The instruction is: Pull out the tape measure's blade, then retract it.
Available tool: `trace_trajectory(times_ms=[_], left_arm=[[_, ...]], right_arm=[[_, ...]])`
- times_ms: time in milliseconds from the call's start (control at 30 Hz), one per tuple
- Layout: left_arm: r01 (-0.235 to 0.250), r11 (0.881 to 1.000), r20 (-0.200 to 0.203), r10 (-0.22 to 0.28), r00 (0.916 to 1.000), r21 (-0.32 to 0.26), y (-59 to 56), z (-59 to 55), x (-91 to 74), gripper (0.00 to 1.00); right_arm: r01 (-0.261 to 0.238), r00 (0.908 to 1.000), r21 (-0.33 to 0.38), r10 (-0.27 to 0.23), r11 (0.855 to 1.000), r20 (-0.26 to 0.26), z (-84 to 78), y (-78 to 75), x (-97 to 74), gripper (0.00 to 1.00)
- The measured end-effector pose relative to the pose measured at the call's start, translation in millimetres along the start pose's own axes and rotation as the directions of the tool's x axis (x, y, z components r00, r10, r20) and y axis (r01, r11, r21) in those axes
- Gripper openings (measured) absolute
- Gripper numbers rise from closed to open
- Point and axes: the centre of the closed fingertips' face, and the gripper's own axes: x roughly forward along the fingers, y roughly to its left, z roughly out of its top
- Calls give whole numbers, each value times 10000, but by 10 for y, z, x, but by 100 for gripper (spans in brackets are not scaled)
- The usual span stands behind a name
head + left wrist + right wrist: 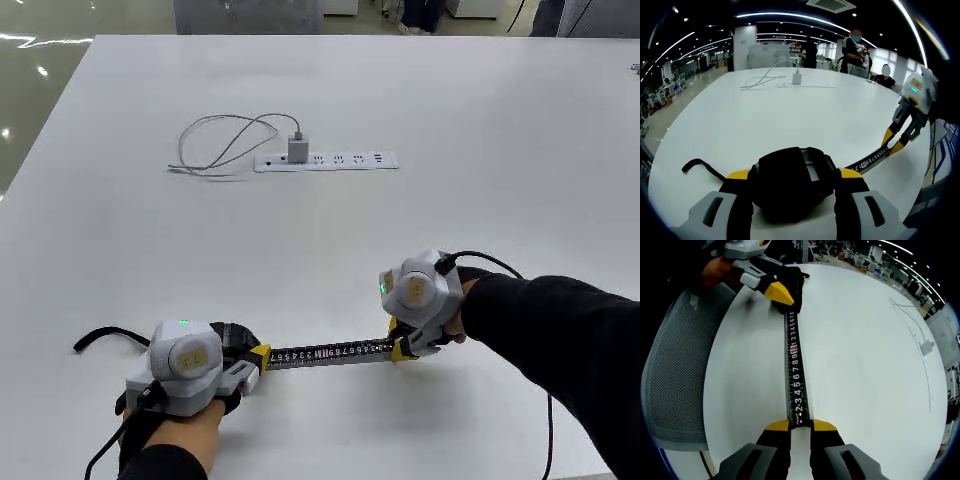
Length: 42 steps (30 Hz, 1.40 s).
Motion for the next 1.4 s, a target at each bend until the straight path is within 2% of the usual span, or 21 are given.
trace_trajectory(times_ms=[1400], left_arm=[[18,10000,-5,-18,10000,20,4,-3,20,62]], right_arm=[[91,10000,336,-90,9994,-16,187,-2,64,10]])
